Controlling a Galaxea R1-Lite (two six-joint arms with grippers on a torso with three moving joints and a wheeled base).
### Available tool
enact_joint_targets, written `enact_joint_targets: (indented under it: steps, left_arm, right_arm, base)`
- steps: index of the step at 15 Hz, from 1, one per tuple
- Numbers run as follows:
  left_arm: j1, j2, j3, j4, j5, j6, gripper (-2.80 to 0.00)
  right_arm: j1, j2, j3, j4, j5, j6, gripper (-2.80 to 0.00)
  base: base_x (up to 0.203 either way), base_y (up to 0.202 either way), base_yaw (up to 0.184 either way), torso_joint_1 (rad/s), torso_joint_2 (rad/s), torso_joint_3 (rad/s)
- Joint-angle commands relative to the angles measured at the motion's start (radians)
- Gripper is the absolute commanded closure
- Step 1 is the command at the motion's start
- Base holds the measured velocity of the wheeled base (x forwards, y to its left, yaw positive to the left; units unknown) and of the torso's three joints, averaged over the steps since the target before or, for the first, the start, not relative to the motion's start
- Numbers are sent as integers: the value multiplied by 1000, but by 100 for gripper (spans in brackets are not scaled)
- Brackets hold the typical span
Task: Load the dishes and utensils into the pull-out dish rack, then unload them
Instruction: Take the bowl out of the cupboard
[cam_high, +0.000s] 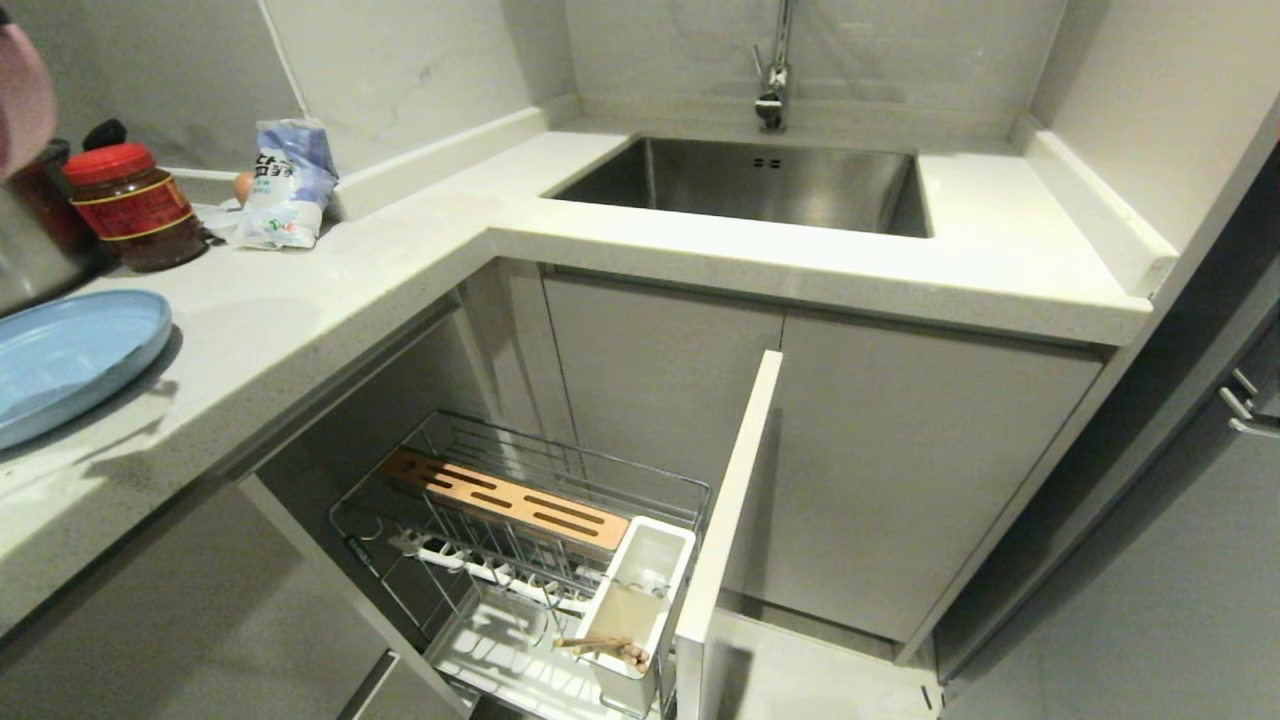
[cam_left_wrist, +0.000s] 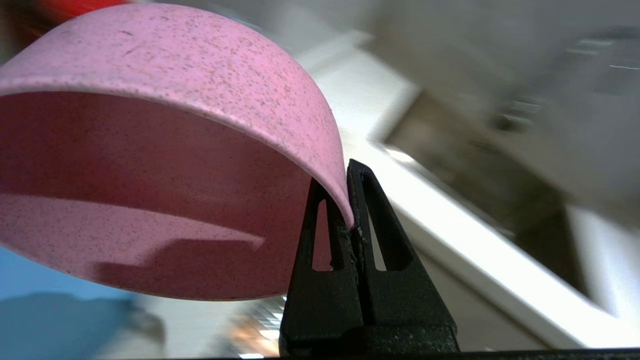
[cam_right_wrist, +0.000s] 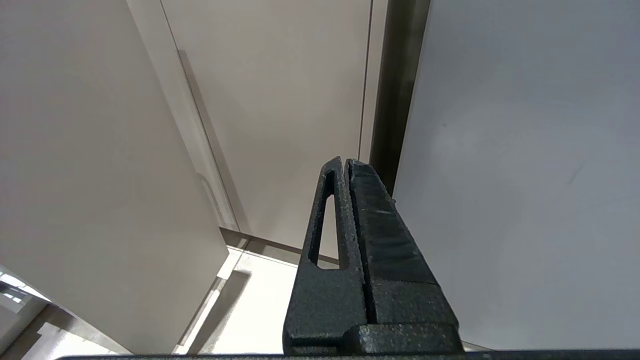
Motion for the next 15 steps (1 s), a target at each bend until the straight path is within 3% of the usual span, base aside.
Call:
enact_joint_targets:
  steps: [1,4,7,9,11,15]
  left_arm:
    - [156,-19,-73,155,4,51,0]
    - [268,-1,-151,433,3,138,0]
    - [349,101,-234,658,4,165,0]
    - [360,162,-277,780,3,175,0]
    - [365,220,-307,838,-6,193,0]
    - [370,339,-337,836,-52,201,0]
  right_arm:
    - [0,-1,26,-1,0,0,0]
    - [0,-1,26,-1,0,0,0]
    - [0,-1,26,-1,0,0,0]
    - [0,-1,26,-1,0,0,0]
    - [0,-1,26,-1,0,0,0]
    - [0,-1,26,-1,0,0,0]
  base:
    - [0,0,0,0,0,0]
    - [0,0,0,0,0,0]
    - [0,0,0,0,0,0]
    - [0,0,0,0,0,0]
    - [0,0,0,0,0,0]
    - [0,0,0,0,0,0]
